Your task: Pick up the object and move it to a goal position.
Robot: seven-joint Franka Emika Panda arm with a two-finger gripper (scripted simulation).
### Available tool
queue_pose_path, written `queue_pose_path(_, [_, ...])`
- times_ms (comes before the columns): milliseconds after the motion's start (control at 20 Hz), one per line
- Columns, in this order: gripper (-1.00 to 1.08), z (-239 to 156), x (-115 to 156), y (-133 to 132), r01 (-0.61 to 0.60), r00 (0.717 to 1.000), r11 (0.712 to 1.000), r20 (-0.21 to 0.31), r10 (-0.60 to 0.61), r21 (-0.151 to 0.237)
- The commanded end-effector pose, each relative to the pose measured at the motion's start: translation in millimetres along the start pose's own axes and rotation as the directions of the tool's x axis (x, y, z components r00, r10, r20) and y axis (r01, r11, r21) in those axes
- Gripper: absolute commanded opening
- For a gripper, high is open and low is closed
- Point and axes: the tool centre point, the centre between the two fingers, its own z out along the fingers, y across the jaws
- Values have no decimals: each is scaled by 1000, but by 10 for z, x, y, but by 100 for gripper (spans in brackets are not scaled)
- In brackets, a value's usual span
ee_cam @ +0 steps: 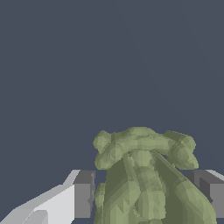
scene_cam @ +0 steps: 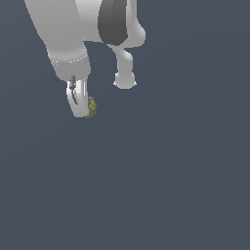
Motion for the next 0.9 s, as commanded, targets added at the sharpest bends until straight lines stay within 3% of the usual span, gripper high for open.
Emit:
queue_pose_path(0, [-100, -228, 85, -27, 1, 1000, 1000, 1, -1, -1])
queue_pose_path(850, [-100, -1296, 513, -207, 4, 1000, 1000, 2, -4, -1])
